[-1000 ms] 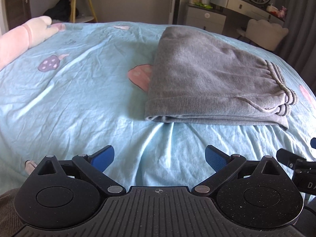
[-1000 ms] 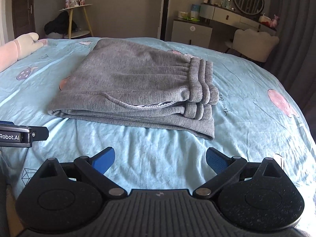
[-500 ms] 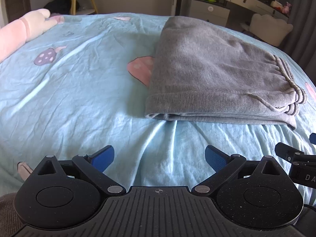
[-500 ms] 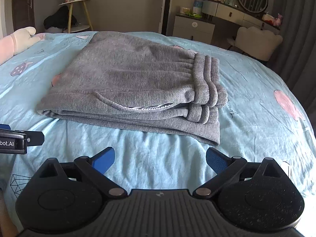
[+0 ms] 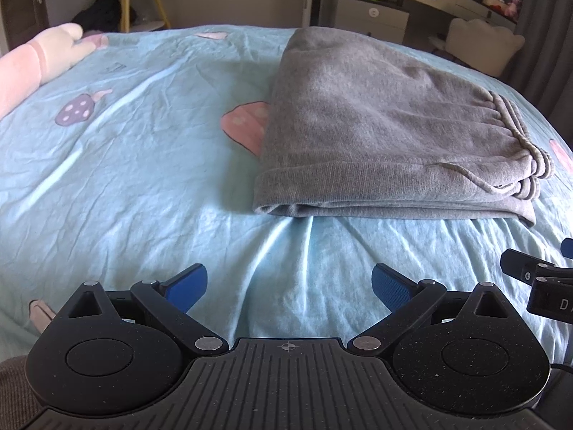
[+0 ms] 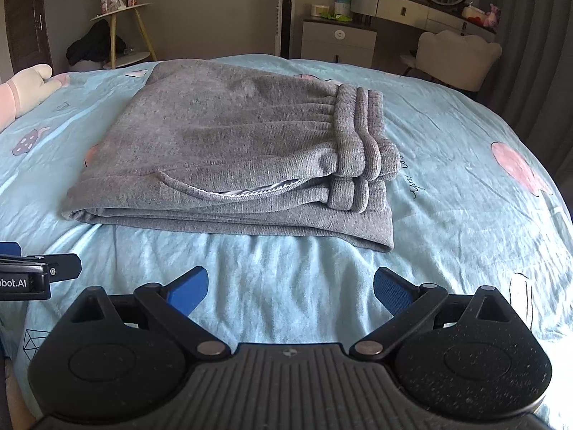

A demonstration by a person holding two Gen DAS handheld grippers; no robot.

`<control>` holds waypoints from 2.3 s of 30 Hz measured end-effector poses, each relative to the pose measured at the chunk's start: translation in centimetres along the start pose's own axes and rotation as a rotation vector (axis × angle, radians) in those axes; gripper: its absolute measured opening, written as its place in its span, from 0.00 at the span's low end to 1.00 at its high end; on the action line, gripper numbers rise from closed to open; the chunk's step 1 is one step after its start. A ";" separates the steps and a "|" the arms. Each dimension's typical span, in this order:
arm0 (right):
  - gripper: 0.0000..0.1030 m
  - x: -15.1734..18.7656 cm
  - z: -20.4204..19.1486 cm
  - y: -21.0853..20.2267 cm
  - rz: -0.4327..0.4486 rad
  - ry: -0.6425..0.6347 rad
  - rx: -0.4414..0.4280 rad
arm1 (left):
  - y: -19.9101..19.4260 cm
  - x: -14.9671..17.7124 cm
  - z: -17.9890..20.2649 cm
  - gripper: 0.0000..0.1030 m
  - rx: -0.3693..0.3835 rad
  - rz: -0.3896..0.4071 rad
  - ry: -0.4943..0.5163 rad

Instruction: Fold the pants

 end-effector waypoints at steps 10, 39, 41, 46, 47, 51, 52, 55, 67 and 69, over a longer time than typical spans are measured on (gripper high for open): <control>0.96 0.1 0.1 -0.1 -0.001 0.016 0.007 | -0.1 0.0 -0.1 0.99 0.004 -0.007 0.000; 0.96 0.1 0.1 -0.2 0.005 0.020 0.003 | 0.1 0.0 0.0 0.99 0.016 -0.025 -0.004; 0.96 0.1 0.1 -0.2 0.006 0.020 0.003 | 0.1 0.1 0.0 0.99 0.017 -0.026 -0.002; 0.96 0.0 0.2 -0.2 0.007 0.020 0.003 | 0.1 0.1 0.0 0.99 0.017 -0.029 0.000; 0.96 0.1 0.2 -0.2 0.008 0.020 0.003 | 0.1 0.1 0.1 0.99 0.017 -0.029 0.000; 0.96 0.0 0.1 -0.2 0.011 0.020 0.005 | 0.1 0.1 0.1 0.99 0.018 -0.030 0.000; 0.96 0.0 0.1 -0.3 0.012 0.020 0.006 | 0.1 0.2 0.1 0.99 0.018 -0.030 0.000; 0.96 0.0 0.1 -0.3 0.014 0.019 0.006 | 0.2 0.2 0.1 0.99 0.019 -0.032 0.001; 0.96 0.0 0.1 -0.4 0.015 0.019 0.006 | 0.2 0.2 0.1 0.99 0.021 -0.032 0.002; 0.96 0.0 0.1 -0.4 0.016 0.019 0.007 | 0.2 0.3 0.1 0.99 0.022 -0.031 0.001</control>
Point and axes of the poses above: each gripper's, at about its wrist camera, not at the fingertips, and y roughly the way its jaws point, z to its right, x to its underside, the point moved 1 cm from there along y, roughly the way its jaws point, and after that the axes turned 15 degrees about -y, right-handed, at the moved point
